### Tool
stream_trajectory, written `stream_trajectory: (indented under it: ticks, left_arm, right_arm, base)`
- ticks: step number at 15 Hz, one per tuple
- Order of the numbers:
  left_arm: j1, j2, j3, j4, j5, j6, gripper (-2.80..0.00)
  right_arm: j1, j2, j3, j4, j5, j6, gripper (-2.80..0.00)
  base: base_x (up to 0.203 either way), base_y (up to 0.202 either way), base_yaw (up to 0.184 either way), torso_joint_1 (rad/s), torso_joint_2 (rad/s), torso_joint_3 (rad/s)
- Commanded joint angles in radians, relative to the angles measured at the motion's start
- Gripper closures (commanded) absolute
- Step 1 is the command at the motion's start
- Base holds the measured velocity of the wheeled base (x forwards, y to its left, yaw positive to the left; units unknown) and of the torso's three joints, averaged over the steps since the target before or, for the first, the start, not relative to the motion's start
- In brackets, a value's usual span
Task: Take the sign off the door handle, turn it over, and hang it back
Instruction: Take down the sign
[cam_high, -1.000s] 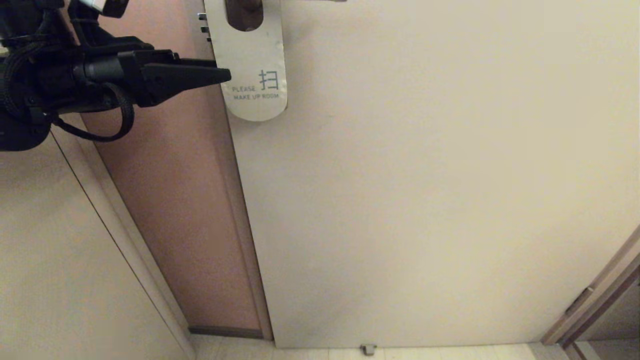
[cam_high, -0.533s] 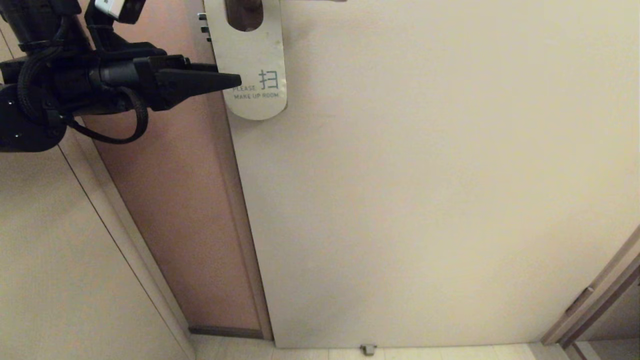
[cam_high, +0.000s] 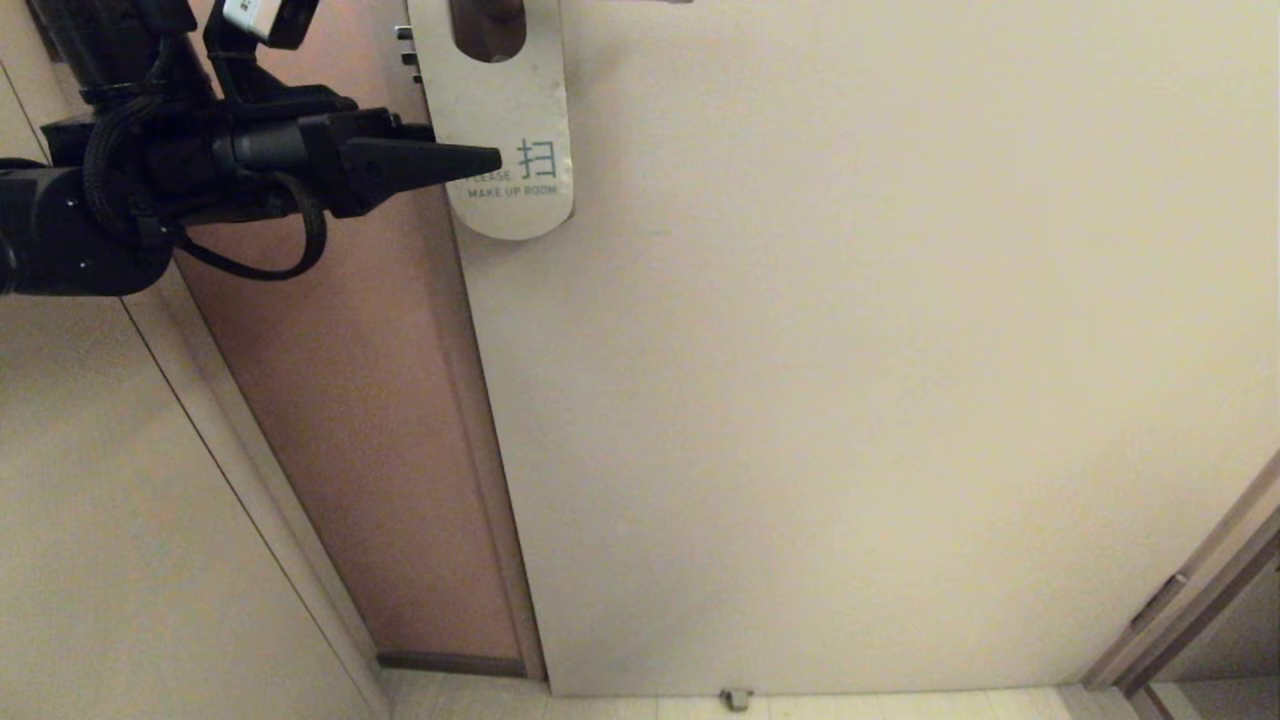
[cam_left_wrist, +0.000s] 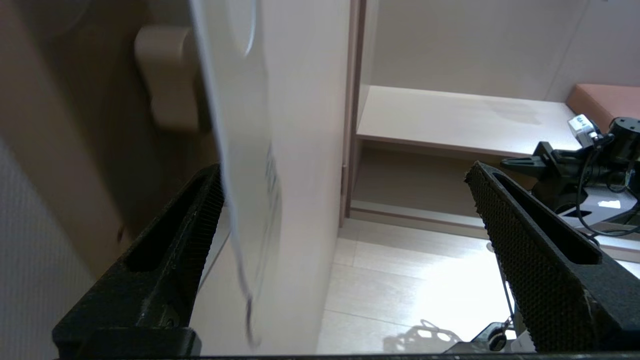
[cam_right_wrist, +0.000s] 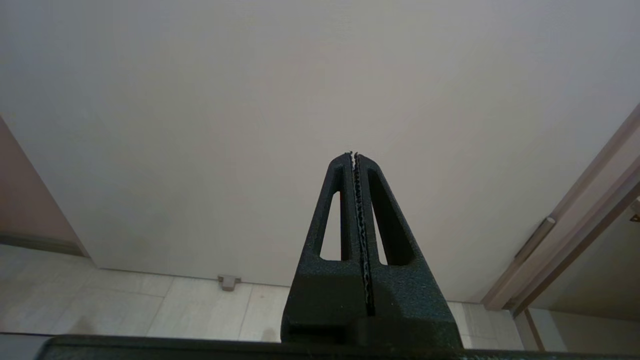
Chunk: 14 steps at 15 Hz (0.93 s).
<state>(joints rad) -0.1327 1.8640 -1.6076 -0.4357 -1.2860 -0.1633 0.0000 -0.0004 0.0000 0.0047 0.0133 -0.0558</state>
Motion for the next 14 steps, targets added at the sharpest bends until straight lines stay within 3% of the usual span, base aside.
stream_trajectory:
  ticks: [1,11,12,14]
  left_arm:
    - [-0.015,0.011,-0.017,-0.002,-0.004,-0.015,-2.80]
    - [-0.034,0.014,-0.028,-0.008,-0.002,-0.019,-2.80]
    - [-0.034,0.015,-0.028,-0.009,-0.001,-0.016,0.00]
    - [-0.035,0.015,-0.028,-0.018,0.000,-0.021,0.00]
  right_arm:
    - [0.000,0.000,0.000,0.000,0.000,-0.001,0.00]
    - [0.000,0.000,0.000,0.000,0.000,-0.001,0.00]
    - [0.000,0.000,0.000,0.000,0.000,-0.001,0.00]
    - [0.000,0.000,0.000,0.000,0.000,-0.001,0.00]
  base:
    - [0.000,0.000,0.000,0.000,0.00,0.000]
    - [0.000,0.000,0.000,0.000,0.00,0.000]
    - [0.000,0.000,0.000,0.000,0.00,0.000]
    - [0.000,0.000,0.000,0.000,0.00,0.000]
